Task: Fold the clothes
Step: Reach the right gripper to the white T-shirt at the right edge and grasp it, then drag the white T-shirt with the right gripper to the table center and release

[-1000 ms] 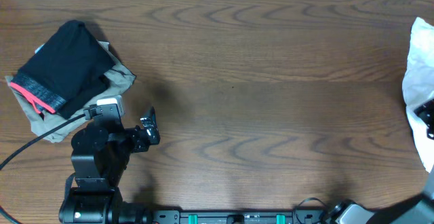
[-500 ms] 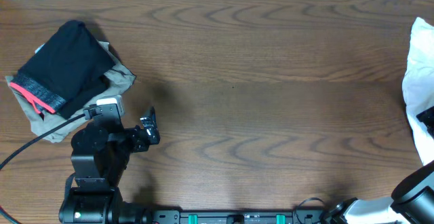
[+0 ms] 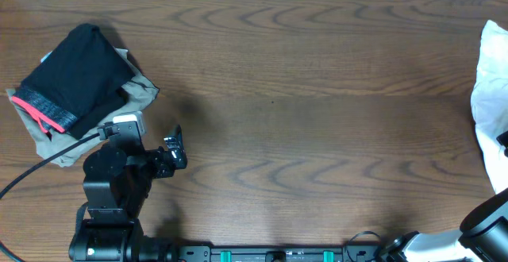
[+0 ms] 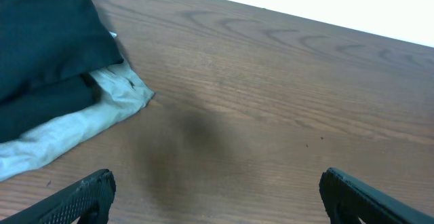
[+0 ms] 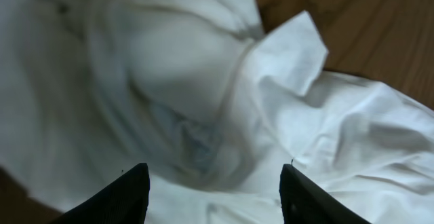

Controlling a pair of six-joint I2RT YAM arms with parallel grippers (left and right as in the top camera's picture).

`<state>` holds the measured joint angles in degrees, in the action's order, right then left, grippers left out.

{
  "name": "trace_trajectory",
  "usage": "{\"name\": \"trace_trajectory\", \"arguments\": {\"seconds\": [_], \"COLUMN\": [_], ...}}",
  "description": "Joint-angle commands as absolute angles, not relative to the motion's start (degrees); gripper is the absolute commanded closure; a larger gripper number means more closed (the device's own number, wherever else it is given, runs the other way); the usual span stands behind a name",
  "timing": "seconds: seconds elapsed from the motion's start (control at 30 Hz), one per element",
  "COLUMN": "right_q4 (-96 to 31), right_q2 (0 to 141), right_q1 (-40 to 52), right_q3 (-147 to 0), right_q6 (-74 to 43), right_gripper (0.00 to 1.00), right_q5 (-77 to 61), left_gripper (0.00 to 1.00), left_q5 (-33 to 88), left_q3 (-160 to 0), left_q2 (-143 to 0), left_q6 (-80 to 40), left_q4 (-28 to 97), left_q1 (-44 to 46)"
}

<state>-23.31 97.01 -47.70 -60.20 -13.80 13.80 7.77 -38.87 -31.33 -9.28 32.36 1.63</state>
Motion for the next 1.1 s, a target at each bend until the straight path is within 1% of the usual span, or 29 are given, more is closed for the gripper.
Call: {"name": "trace_trajectory", "arguments": {"seconds": [0.0,0.1,0.2,0.27,0.33,0.4,0.43,0.6,0.7,0.8,0.93,1.07], "right_q4": [-23.33,-23.29,-22.94,-22.61,-21.98,-21.89,-21.93,-21.63,-21.61,-21.93,-23.22,-23.88], "right_q2": [98.83,100.25,101.27,101.38,101.36,101.34,101.14,96.84,91.72,85.52,77.34,71.61], "right_q1": [-49.41,-49.87,-49.93,-49.91,-49.91,-49.89,-49.80,-48.18,-45.54,-41.08,-31.62,-18.74], "right_q3": [-59.81,-59.81,-59.81,-59.81,-59.83,-59.86,-59.88,-60.45,-62.35,-64.99,-67.61,-67.66], "right_q6": [-13.04,-13.02,-13.02,-13.04,-13.02,-13.04,-13.04,-13.04,-12.93,-10.11,-8.01,-6.04], "right_gripper": [0.41,0.42,0.47,0.57,0.70,0.91,0.99,0.99,0.99,0.99,0.99,0.99], "right_q5": [15.66,15.66,15.64,15.64,15.00,13.82,12.71,4.69,-2.76,-12.69,-22.46,-24.43], "left_gripper": [0.02,0.02,0.02,0.02,0.02,0.02,0.02,0.02,0.02,0.02,0.02,0.02], "left_q5": [8.51,8.51,8.51,8.51,8.51,8.51,8.49,8.51,8.49,8.49,8.49,8.49], "left_q3": [-40.36,-40.36,-40.36,-40.36,-40.36,-40.36,-40.36,-40.36,-40.36,-40.36,-40.36,-40.36], "left_q2": [-31.20,-31.22,-31.22,-31.24,-31.24,-31.24,-31.24,-31.24,-31.24,-31.24,-31.24,-31.24], "left_q6": [-10.22,-10.22,-10.22,-10.22,-10.22,-10.22,-10.22,-10.22,-10.22,-10.22,-10.22,-10.22], "left_q4": [32.12,32.12,32.12,32.12,32.12,32.10,32.10,32.10,32.10,32.12,32.12,32.16], "left_q1": [1.80,1.80,1.80,1.80,1.80,1.80,1.80,1.80,1.80,1.80,1.80,1.80]}}
